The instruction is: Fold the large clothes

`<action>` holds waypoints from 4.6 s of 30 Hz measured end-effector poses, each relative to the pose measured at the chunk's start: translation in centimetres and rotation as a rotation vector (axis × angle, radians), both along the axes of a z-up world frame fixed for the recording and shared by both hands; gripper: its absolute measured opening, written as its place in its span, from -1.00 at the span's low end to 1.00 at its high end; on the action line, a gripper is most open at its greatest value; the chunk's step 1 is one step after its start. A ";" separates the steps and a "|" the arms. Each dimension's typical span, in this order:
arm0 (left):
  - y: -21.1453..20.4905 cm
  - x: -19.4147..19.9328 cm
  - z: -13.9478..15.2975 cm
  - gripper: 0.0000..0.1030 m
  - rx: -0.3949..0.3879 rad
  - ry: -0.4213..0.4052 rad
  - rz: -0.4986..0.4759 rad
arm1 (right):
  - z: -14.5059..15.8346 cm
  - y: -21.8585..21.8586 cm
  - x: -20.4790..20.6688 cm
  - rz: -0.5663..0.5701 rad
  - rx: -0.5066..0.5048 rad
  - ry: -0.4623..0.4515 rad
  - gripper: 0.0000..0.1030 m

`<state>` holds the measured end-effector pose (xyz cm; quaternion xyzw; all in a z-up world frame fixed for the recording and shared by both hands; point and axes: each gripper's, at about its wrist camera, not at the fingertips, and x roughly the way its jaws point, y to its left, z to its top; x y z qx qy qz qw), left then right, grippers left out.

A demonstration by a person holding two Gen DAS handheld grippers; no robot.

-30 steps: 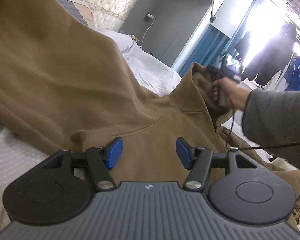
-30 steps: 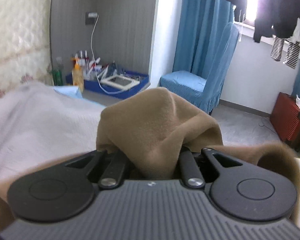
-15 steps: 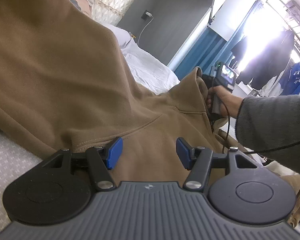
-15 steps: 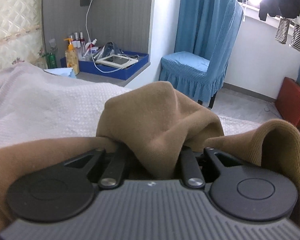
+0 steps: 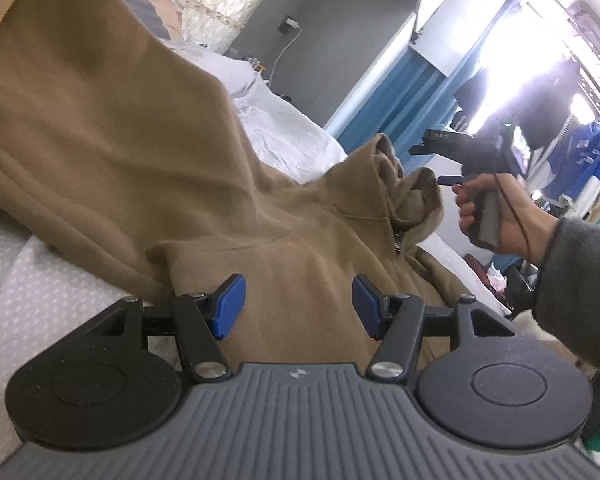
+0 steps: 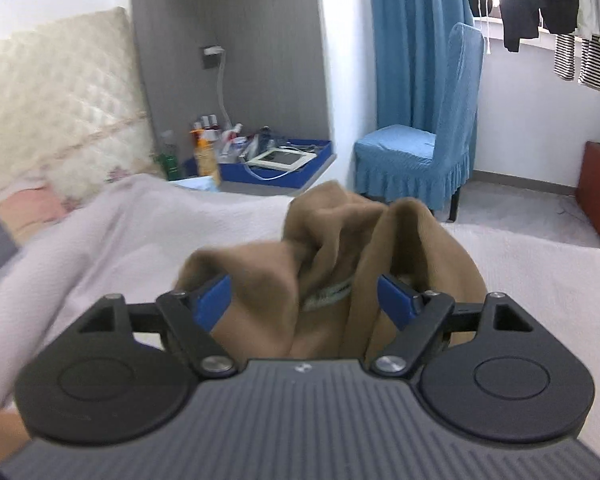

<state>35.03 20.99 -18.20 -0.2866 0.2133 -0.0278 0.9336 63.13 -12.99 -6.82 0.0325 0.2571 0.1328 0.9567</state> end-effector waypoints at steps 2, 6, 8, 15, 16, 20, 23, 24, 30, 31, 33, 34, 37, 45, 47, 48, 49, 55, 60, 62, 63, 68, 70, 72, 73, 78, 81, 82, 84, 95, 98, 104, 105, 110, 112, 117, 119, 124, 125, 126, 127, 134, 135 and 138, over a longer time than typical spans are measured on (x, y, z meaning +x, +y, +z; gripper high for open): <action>-0.2 -0.8 0.4 0.26 0.000 0.002 -0.015 | 0.5 -0.7 -3.5 0.015 -0.016 -0.020 0.59; -0.8 -2.8 1.1 0.26 -0.006 -0.008 -0.051 | 1.0 -2.6 -10.6 0.035 -0.033 -0.031 0.59; -1.0 -3.8 1.4 0.26 -0.003 -0.015 -0.072 | 1.1 -3.8 -14.2 0.037 -0.029 -0.029 0.59; -2.1 -6.9 2.1 0.26 0.012 0.016 -0.120 | 0.9 -9.2 -25.9 0.017 -0.005 0.054 0.59; -2.3 -7.3 2.2 0.26 0.007 0.027 -0.123 | 0.8 -10.0 -27.3 0.012 -0.002 0.065 0.59; -3.4 -9.0 3.0 0.26 0.020 0.053 -0.120 | 0.6 -13.5 -32.7 -0.002 0.010 0.145 0.58; -3.7 -10.2 3.7 0.26 0.038 0.101 -0.089 | 0.4 -16.5 -35.7 -0.022 0.031 0.200 0.59; -3.7 -10.7 4.0 0.26 0.033 0.120 -0.071 | 0.2 -17.5 -36.6 -0.030 0.045 0.218 0.59; -3.4 -13.9 4.6 0.28 -0.036 0.190 -0.008 | -3.0 -23.4 -38.4 -0.095 0.108 0.329 0.58; -3.5 -14.3 4.5 0.30 -0.041 0.206 -0.001 | -3.8 -24.3 -38.3 -0.108 0.122 0.348 0.58; -3.8 -14.8 4.3 0.33 -0.046 0.245 0.011 | -5.2 -26.0 -38.1 -0.144 0.170 0.406 0.58; -4.1 -15.1 4.2 0.33 -0.045 0.264 0.019 | -5.8 -26.7 -37.8 -0.169 0.190 0.432 0.58; -4.6 -15.8 3.8 0.35 -0.046 0.318 0.047 | -6.9 -28.3 -37.2 -0.241 0.207 0.464 0.58; -4.4 -17.0 1.3 0.54 -0.167 0.439 0.110 | -10.2 -33.7 -36.3 -0.404 0.217 0.533 0.58; -4.4 -17.2 0.9 0.58 -0.201 0.452 0.109 | -11.4 -34.7 -35.7 -0.421 0.265 0.585 0.63; -4.3 -17.3 0.7 0.62 -0.213 0.462 0.105 | -11.9 -35.2 -35.6 -0.409 0.311 0.608 0.63; -4.3 -17.2 0.5 0.64 -0.222 0.472 0.101 | -12.4 -35.4 -35.5 -0.391 0.353 0.630 0.63; -4.3 -17.6 -0.8 0.78 -0.294 0.504 0.070 | -12.7 -33.5 -36.5 -0.238 0.511 0.692 0.63; -5.1 -17.7 -1.3 0.88 -0.340 0.529 -0.005 | -12.1 -33.9 -37.2 -0.209 0.593 0.674 0.58; -5.7 -17.7 -1.5 0.90 -0.356 0.546 -0.048 | -12.0 -33.9 -37.4 -0.162 0.637 0.676 0.53; -6.0 -17.6 -1.4 0.90 -0.334 0.544 -0.054 | -11.9 -33.9 -37.3 -0.137 0.645 0.676 0.53; -7.0 -17.4 -0.8 0.64 -0.242 0.558 -0.043 | -12.2 -32.1 -36.6 -0.104 0.471 0.758 0.46; -7.2 -17.4 -0.5 0.08 -0.198 0.571 -0.030 | -12.3 -31.0 -36.0 -0.104 0.385 0.775 0.34; -7.0 -17.5 0.1 -0.28 -0.167 0.568 -0.030 | -11.5 -29.8 -35.8 -0.105 0.269 0.762 -0.06; -6.8 -17.7 0.5 -0.54 -0.174 0.549 -0.039 | -10.9 -29.6 -35.8 -0.100 0.244 0.750 -0.28; -4.4 -19.2 3.9 -0.78 -0.229 0.421 -0.074 | -7.5 -31.1 -36.7 -0.055 0.255 0.682 -0.58; -2.5 -19.8 5.4 -0.81 -0.320 0.365 -0.060 | -4.0 -31.7 -37.9 -0.020 0.231 0.593 -0.64; -1.9 -20.0 5.9 -0.82 -0.338 0.350 -0.054 | -2.9 -32.1 -38.3 -0.004 0.239 0.571 -0.65; -1.0 -20.3 6.9 -0.82 -0.345 0.332 -0.037 | -0.9 -32.8 -39.2 0.030 0.256 0.541 -0.65; 3.1 -21.7 6.0 -0.81 -0.321 0.517 -0.005 | -0.2 -30.5 -42.1 0.180 0.118 0.629 -0.64; 2.4 -20.8 4.9 -0.80 -0.271 0.594 -0.016 | -2.7 -29.4 -41.5 0.170 0.075 0.720 -0.63; 2.8 -20.6 5.7 -0.33 -0.215 0.632 -0.019 | -2.8 -28.7 -41.2 0.144 0.062 0.754 -0.53; 3.0 -21.0 6.2 -0.08 -0.200 0.631 -0.017 | -2.7 -28.7 -41.4 0.131 0.063 0.764 -0.49; 2.7 -23.0 9.5 0.04 -0.117 0.557 -0.001 | -0.7 -29.0 -42.1 0.089 0.058 0.724 -0.15; 1.9 -22.9 11.0 0.04 -0.070 0.507 -0.006 | 0.5 -28.4 -42.1 0.090 0.070 0.670 -0.15; -2.4 -19.9 14.8 0.04 0.039 0.401 -0.064 | 2.4 -24.7 -40.9 0.111 0.117 0.551 -0.15; -4.6 -18.6 15.9 0.04 0.067 0.358 -0.093 | 2.8 -22.8 -40.4 0.116 0.134 0.508 -0.16; -9.7 -15.5 16.5 0.04 0.199 0.277 -0.106 | 2.2 -19.3 -39.5 0.123 0.203 0.440 -0.17; -10.2 -14.9 16.1 0.04 0.203 0.271 -0.110 | 1.8 -18.7 -39.3 0.126 0.213 0.438 -0.17; -10.8 -14.4 15.7 0.04 0.207 0.266 -0.112 | 1.3 -18.1 -39.1 0.128 0.216 0.435 -0.17; -11.1 -13.7 15.1 0.04 0.203 0.264 -0.113 | 1.0 -17.6 -39.1 0.130 0.208 0.429 -0.17; -12.9 -9.7 9.1 0.04 0.214 0.269 -0.128 | -3.3 -16.2 -36.8 0.094 0.120 0.393 -0.16; -13.0 -9.3 8.1 0.04 0.221 0.273 -0.130 | -4.0 -16.2 -36.4 0.091 0.106 0.393 -0.16; -13.6 -7.8 5.7 0.04 0.242 0.282 -0.118 | -6.1 -15.9 -35.5 0.083 0.067 0.393 -0.16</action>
